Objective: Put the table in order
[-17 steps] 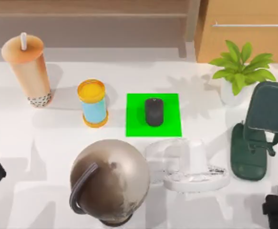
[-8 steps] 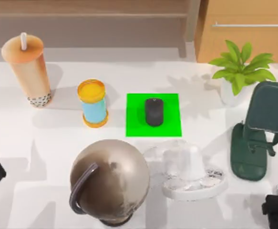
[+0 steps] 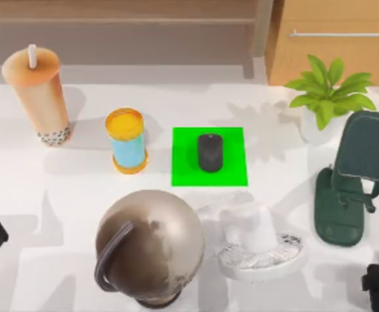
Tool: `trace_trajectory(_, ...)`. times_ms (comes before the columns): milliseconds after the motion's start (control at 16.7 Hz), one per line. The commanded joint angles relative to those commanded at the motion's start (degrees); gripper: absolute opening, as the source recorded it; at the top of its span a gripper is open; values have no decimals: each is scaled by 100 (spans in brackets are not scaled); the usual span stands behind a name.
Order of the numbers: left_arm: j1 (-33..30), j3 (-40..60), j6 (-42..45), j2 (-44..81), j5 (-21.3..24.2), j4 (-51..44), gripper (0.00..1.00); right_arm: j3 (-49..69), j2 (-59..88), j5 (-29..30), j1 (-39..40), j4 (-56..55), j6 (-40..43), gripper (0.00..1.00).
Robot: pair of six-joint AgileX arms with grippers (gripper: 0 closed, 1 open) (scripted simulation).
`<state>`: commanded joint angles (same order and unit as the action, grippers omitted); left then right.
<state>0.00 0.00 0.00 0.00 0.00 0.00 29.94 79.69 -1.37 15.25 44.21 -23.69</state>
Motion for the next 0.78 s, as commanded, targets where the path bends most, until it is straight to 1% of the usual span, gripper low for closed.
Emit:
trace_trajectory(240,0,0,0,0,0,0,100,-164,40,-30,-641,140,2,0)
trace_trajectory(420,0,0,0,0,0,0,100,-89,-4,-64,-858,324,-24,0)
trace_trajectory(600,0,0,0,0,0,0,100,92,-202,-29,-654,544,-10,0)
trace_trajectory(780,0,0,0,0,0,0,100,322,-376,6,-191,754,10,0)
